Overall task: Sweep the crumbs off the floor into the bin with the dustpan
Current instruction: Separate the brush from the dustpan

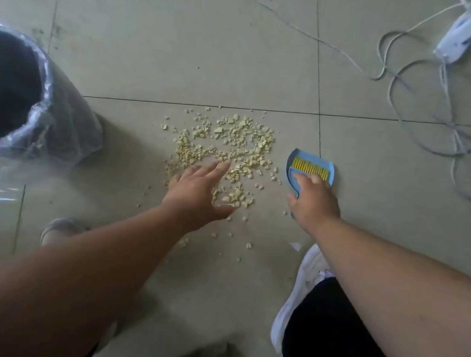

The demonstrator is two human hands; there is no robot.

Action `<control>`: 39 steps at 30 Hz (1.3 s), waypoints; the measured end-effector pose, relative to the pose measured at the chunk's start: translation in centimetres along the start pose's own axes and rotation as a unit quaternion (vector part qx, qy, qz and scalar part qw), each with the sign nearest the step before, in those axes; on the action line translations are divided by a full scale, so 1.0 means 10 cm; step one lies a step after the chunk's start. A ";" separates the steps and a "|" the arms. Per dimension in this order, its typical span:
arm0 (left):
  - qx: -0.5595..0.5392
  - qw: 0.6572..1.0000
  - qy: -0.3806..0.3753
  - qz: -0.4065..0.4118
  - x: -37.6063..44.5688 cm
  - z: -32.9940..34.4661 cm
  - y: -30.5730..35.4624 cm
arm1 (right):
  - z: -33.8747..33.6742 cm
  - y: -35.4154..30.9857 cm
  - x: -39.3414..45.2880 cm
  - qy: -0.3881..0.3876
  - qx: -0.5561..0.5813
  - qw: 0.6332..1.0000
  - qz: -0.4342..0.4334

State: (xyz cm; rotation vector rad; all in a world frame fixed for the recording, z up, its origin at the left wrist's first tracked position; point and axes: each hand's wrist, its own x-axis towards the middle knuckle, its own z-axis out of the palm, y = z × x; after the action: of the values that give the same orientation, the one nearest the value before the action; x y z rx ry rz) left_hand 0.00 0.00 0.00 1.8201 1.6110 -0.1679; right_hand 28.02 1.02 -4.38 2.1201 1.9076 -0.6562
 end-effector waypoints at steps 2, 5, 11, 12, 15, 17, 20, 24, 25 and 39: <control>0.006 1.000 -0.001 0.005 -0.02 -0.02 -0.03 | 0.02 0.05 -0.01 -0.018 0.025 0.999 0.035; 0.005 1.000 -0.005 -0.004 -0.01 -0.01 -0.12 | 0.06 0.10 0.05 -0.037 0.089 0.985 0.141; 0.015 1.000 -0.006 -0.007 0.08 -0.05 -0.27 | 0.42 0.07 0.10 -0.054 0.174 0.947 0.264; 0.014 1.000 -0.007 -0.011 0.08 -0.05 -0.30 | 0.47 0.04 0.11 -0.048 0.182 0.944 0.273; -0.001 1.000 -0.007 -0.019 0.12 -0.05 -0.41 | 0.56 -0.07 0.12 -0.017 0.267 0.902 0.339; -0.004 1.000 -0.004 -0.020 0.13 -0.08 -0.45 | 0.61 -0.15 0.15 -0.016 0.349 0.850 0.395; -0.007 1.000 -0.003 -0.016 0.14 -0.14 -0.49 | 0.62 -0.24 0.20 -0.055 0.469 0.780 0.411; -0.019 0.999 0.019 -0.018 0.13 -0.24 -0.55 | 0.49 -0.45 0.32 -0.037 0.560 0.746 0.360; -0.029 0.999 0.027 -0.021 0.13 -0.26 -0.57 | 0.44 -0.55 0.32 -0.030 0.568 0.749 0.339; -0.568 0.812 -0.045 -0.123 0.08 -0.91 -0.77 | -0.06 -2.11 -0.02 -0.132 0.560 0.817 0.039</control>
State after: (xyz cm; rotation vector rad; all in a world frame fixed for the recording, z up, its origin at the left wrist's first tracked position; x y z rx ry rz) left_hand -9.93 5.72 3.37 0.6551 1.3633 0.5029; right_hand 7.44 4.02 -0.89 2.3709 1.3358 -2.3383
